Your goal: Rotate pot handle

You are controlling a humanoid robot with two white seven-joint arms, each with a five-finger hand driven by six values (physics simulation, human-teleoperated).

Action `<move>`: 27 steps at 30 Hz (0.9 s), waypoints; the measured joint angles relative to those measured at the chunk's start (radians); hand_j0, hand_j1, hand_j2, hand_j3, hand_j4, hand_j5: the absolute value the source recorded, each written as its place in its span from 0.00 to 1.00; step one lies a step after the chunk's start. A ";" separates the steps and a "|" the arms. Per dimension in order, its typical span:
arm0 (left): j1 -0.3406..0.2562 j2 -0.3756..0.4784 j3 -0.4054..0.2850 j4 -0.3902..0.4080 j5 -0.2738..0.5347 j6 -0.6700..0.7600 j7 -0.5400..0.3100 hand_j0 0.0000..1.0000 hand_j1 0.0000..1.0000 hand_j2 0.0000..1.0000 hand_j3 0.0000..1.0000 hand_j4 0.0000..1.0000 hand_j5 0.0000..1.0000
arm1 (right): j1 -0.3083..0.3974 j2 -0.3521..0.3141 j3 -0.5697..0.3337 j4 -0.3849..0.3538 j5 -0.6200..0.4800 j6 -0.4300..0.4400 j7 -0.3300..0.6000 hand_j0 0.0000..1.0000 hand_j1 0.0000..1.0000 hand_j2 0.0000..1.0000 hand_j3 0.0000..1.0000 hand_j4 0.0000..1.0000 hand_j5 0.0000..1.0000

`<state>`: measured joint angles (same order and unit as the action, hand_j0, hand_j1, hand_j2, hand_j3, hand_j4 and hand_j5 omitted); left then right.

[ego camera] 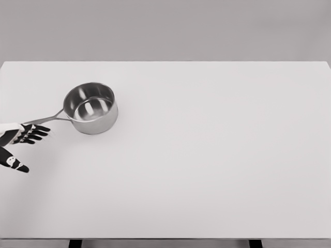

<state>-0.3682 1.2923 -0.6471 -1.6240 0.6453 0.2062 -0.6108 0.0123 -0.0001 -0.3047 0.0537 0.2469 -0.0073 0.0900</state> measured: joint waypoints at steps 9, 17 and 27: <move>-0.026 -0.009 0.024 0.031 -0.016 0.000 0.000 1.00 1.00 1.00 1.00 1.00 1.00 | 0.000 0.000 0.000 0.000 0.000 0.000 -0.001 1.00 1.00 1.00 1.00 1.00 1.00; -0.067 -0.055 0.028 0.079 -0.064 0.000 0.000 1.00 1.00 1.00 1.00 1.00 1.00 | 0.000 0.000 0.000 0.000 0.000 0.000 0.000 1.00 1.00 1.00 1.00 1.00 1.00; -0.117 -0.112 0.027 0.136 -0.118 0.000 0.000 1.00 1.00 1.00 1.00 1.00 1.00 | 0.000 0.000 0.000 0.000 0.000 0.000 0.000 1.00 1.00 1.00 1.00 1.00 1.00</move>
<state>-0.4847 1.1799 -0.6201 -1.4883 0.5275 0.2060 -0.6109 0.0123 -0.0001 -0.3047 0.0538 0.2469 -0.0074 0.0899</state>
